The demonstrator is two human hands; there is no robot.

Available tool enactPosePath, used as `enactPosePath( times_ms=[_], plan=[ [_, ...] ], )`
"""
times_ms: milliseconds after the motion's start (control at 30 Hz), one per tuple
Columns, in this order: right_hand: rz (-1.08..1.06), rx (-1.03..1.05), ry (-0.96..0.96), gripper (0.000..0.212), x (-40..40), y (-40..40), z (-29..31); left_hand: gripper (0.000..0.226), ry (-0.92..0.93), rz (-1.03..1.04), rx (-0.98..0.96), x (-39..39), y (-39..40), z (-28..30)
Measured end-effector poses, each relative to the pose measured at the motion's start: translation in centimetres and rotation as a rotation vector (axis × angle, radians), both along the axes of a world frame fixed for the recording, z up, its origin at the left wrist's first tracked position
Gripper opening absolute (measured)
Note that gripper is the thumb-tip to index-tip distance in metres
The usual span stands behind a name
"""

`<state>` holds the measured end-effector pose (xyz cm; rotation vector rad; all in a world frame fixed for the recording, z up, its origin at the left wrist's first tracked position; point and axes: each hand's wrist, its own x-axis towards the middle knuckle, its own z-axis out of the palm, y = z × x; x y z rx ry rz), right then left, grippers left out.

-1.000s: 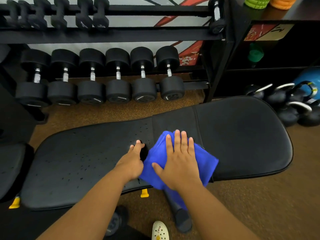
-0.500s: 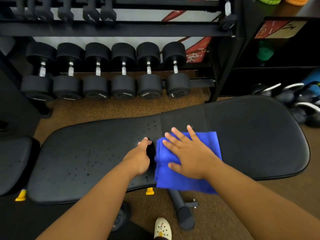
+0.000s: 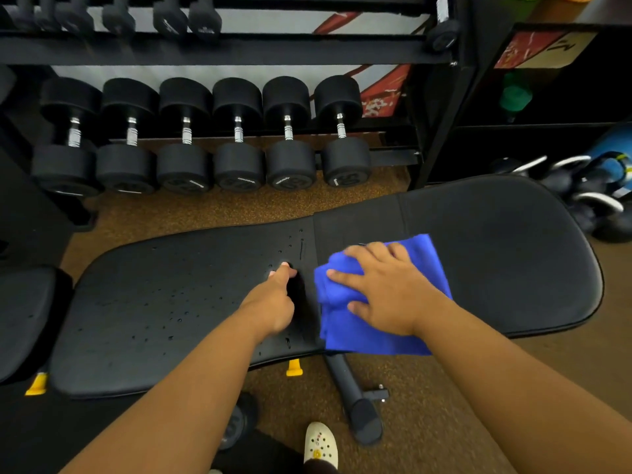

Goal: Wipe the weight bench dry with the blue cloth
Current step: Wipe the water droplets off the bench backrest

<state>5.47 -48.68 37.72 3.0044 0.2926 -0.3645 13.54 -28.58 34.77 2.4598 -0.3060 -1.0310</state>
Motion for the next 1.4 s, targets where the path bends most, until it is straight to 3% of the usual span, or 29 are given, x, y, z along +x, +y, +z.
enactPosePath(
  times_ms=[100,167,233,367,500,767,1100,1200,1300,1400],
  plan=[
    [-0.252,-0.042,-0.042,0.068,-0.4,1.9,-0.6,0.066,-0.037,-0.024,0.032,-0.3,0.0,0.0],
    [-0.31,-0.012,-0.038,0.075,-0.2,4.8,-1.6,0.064,-0.093,-0.056,0.058,-0.6,0.1,-0.1],
    [-0.284,-0.01,-0.037,0.08,1.0,5.2,-2.6,0.063,-0.153,-0.082,0.065,-1.0,0.3,-0.4],
    [-0.209,-0.069,-0.081,0.062,5.7,1.8,-3.1,0.06,-0.228,-0.086,0.072,-1.5,0.6,-0.7],
    [-0.25,-0.098,-0.051,0.059,9.1,1.8,-3.3,0.059,-0.252,-0.103,0.108,-1.6,0.4,-0.9],
    [-0.031,0.033,0.032,0.052,1.1,2.8,-1.8,0.06,-0.247,-0.118,0.144,-1.4,0.3,-0.7],
    [-0.295,-0.099,0.002,0.055,10.3,-0.3,-2.2,0.058,-0.317,-0.167,0.141,-1.5,0.5,-0.6],
    [-0.141,-0.097,0.023,0.054,7.8,0.7,-1.9,0.055,-0.372,-0.178,0.024,-1.6,1.7,-1.7],
    [0.031,-0.007,0.077,0.055,2.4,0.9,-1.2,0.055,-0.391,-0.004,-0.102,-1.9,4.1,-3.1],
    [-0.016,0.037,0.14,0.059,-0.4,0.1,-0.7,0.056,-0.34,0.092,-0.063,-2.3,6.6,-4.1]
  ],
)
